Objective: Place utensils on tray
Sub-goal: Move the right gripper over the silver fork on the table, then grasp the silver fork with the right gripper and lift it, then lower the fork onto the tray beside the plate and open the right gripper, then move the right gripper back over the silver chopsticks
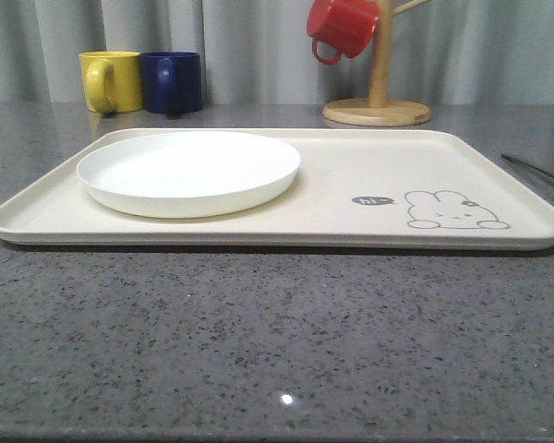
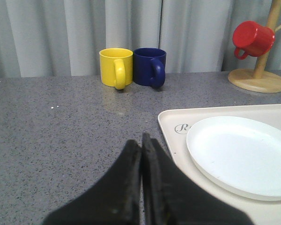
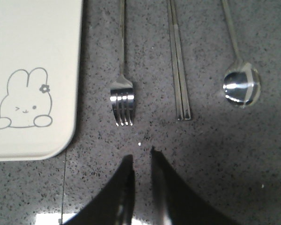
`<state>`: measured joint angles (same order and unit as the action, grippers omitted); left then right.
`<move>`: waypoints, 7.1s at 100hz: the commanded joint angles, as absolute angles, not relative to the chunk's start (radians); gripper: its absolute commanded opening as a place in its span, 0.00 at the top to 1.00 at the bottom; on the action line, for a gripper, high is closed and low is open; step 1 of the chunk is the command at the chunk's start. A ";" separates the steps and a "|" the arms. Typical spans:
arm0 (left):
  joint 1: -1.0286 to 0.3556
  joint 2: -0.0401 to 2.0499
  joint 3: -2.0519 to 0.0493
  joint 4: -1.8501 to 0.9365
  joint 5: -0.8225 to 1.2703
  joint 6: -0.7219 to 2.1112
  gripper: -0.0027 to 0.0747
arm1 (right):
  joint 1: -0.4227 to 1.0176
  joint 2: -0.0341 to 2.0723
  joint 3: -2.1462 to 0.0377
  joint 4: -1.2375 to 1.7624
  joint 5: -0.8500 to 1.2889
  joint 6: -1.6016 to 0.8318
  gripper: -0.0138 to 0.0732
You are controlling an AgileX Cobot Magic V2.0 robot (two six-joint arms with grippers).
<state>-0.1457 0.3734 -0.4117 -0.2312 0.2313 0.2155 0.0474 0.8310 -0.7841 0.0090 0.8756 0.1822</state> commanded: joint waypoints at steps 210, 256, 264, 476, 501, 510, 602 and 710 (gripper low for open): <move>-0.142 0.378 -0.438 -0.238 0.147 0.203 0.99 | 0.078 1.501 -1.207 0.090 0.783 0.043 0.81; -0.142 0.378 -0.438 -0.238 0.147 0.203 0.99 | 0.383 1.454 -1.268 0.046 0.725 0.428 0.81; -0.142 0.378 -0.438 -0.238 0.147 0.203 0.99 | 0.446 1.480 -1.268 -0.024 0.688 0.525 0.83; -0.142 0.378 -0.438 -0.238 0.147 0.203 0.99 | 0.188 1.363 -1.252 -0.224 0.871 0.372 0.41; -0.142 0.378 -0.438 -0.238 0.147 0.203 0.99 | -0.009 1.372 -1.197 -0.060 0.836 0.185 0.41; -0.142 0.378 -0.438 -0.238 0.147 0.203 0.99 | -0.057 1.372 -1.183 -0.013 0.818 0.142 0.41; -0.142 0.378 -0.438 -0.238 0.147 0.203 0.99 | -0.088 1.614 -1.179 0.072 0.765 0.025 0.46; -0.142 0.378 -0.438 -0.238 0.147 0.203 0.99 | 0.351 1.475 -1.279 -0.005 0.775 0.435 0.86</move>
<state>-0.1457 0.3734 -0.4117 -0.2312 0.2243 0.2155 0.2981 1.4857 -1.2481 0.0549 0.8561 0.3546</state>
